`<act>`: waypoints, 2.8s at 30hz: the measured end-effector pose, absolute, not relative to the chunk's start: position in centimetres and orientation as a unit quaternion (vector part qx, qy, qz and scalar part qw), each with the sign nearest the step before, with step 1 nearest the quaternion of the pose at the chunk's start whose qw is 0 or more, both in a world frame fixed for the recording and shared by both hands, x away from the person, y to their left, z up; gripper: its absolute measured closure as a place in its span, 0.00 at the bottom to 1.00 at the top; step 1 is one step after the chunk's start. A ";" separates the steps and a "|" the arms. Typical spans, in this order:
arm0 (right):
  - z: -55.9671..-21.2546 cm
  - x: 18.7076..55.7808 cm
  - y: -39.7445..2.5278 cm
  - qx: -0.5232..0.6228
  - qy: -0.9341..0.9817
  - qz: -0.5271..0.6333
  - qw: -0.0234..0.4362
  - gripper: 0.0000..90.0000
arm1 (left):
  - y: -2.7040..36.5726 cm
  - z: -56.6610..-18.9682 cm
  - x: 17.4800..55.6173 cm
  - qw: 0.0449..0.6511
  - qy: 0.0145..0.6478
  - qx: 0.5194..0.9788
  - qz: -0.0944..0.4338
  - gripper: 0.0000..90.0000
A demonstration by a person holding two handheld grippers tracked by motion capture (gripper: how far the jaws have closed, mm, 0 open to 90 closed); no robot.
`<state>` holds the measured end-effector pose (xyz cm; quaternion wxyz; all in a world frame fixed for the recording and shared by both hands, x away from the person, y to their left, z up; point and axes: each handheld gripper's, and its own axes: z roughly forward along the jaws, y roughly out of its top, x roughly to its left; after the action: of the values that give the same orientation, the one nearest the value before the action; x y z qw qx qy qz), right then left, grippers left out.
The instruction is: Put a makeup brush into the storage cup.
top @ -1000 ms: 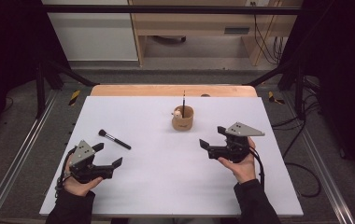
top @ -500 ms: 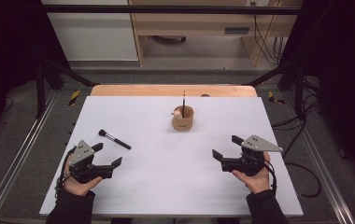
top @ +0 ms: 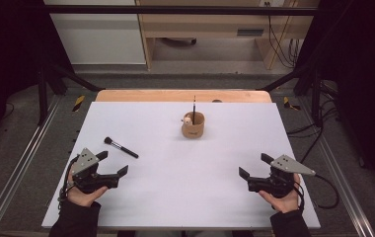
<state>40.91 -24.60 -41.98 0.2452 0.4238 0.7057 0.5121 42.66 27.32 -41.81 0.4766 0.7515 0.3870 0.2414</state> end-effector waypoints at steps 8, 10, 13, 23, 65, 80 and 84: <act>-41.7 40.6 -24.3 0.420 0.704 0.513 0.256 0.06 | 27.5 -41.9 42.7 0.479 0.388 0.749 0.243 0.10; -41.6 40.6 -24.3 0.423 0.702 0.513 0.256 0.06 | 27.5 -42.0 42.7 0.479 0.388 0.749 0.242 0.10; -41.5 40.7 -24.3 0.427 0.700 0.513 0.255 0.06 | 27.4 -42.0 42.8 0.479 0.389 0.749 0.242 0.10; -41.5 40.8 -24.1 0.430 0.700 0.510 0.255 0.07 | 27.4 -41.9 42.9 0.482 0.394 0.744 0.243 0.10; -40.9 40.9 -22.9 0.423 0.705 0.510 0.253 0.08 | 26.3 -42.1 47.6 0.443 0.461 0.727 0.248 0.10; -41.0 41.1 -22.8 0.421 0.707 0.511 0.250 0.08 | 25.9 -43.7 49.6 0.415 0.493 0.722 0.250 0.11; -41.1 41.1 -22.7 0.421 0.708 0.510 0.250 0.08 | 25.6 -44.1 50.1 0.411 0.505 0.717 0.248 0.13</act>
<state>41.11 -22.73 -41.10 0.2495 0.4208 0.7076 0.5099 50.13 25.64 -44.12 0.4111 0.7171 0.5054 0.2476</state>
